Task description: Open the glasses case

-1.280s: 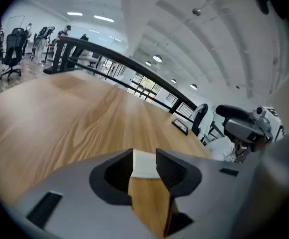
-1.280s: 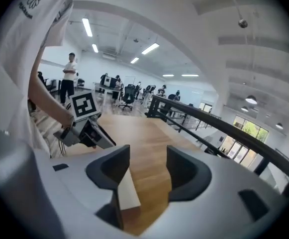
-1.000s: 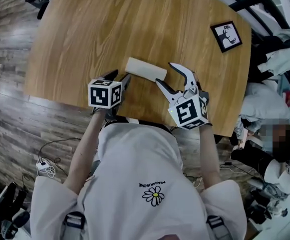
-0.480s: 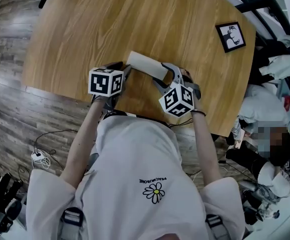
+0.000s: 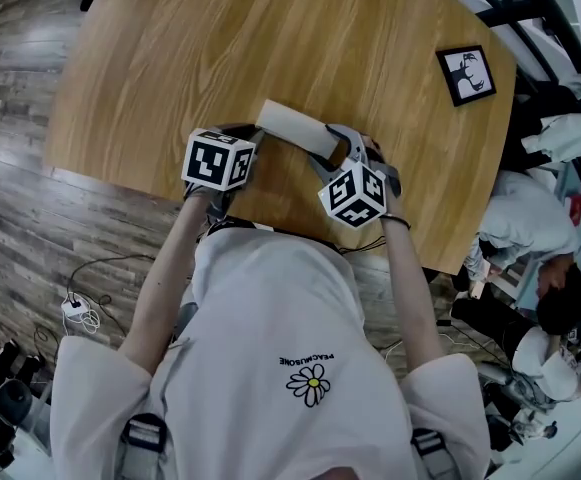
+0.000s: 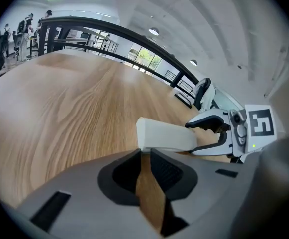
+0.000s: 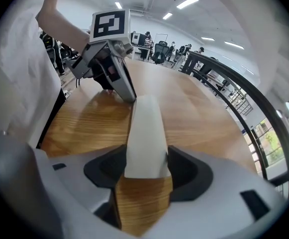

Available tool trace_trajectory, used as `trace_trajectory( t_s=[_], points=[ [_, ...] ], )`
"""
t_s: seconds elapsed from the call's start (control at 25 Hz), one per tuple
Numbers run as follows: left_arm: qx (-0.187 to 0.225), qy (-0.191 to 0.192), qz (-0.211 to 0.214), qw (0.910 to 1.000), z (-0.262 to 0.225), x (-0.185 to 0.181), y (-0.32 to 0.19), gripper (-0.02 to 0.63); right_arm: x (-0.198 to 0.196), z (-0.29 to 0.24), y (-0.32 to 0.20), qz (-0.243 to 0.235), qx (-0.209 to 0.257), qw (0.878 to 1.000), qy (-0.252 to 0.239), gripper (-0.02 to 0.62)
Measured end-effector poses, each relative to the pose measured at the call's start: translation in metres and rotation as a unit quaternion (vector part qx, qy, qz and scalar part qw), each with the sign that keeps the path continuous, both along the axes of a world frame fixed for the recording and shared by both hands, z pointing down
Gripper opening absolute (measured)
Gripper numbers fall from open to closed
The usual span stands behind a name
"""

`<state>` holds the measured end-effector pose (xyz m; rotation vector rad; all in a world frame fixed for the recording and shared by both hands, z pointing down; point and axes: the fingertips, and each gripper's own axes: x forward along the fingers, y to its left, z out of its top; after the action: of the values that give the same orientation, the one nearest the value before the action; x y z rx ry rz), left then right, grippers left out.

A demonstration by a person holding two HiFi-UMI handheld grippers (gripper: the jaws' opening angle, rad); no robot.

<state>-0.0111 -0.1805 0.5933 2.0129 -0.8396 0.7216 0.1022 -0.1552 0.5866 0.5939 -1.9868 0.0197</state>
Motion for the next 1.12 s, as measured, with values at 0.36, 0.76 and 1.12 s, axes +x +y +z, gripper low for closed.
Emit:
trace_trajectory(
  t_s=[0.36, 0.76, 1.12],
  points=[
    [-0.023, 0.012, -0.002, 0.9997, 0.002, -0.001, 0.001, 0.064, 0.000, 0.001, 0.001, -0.002, 0.000, 1.000, 0.017, 0.258],
    [-0.012, 0.003, 0.007, 0.9999, 0.001, 0.000, 0.000, 0.060, 0.003, -0.008, -0.006, 0.007, -0.106, 0.994, -0.038, 0.258],
    [-0.009, 0.001, 0.010, 0.9999, 0.001, 0.002, -0.001, 0.060, 0.005, -0.013, -0.012, -0.004, -0.127, 0.992, -0.022, 0.256]
  ],
)
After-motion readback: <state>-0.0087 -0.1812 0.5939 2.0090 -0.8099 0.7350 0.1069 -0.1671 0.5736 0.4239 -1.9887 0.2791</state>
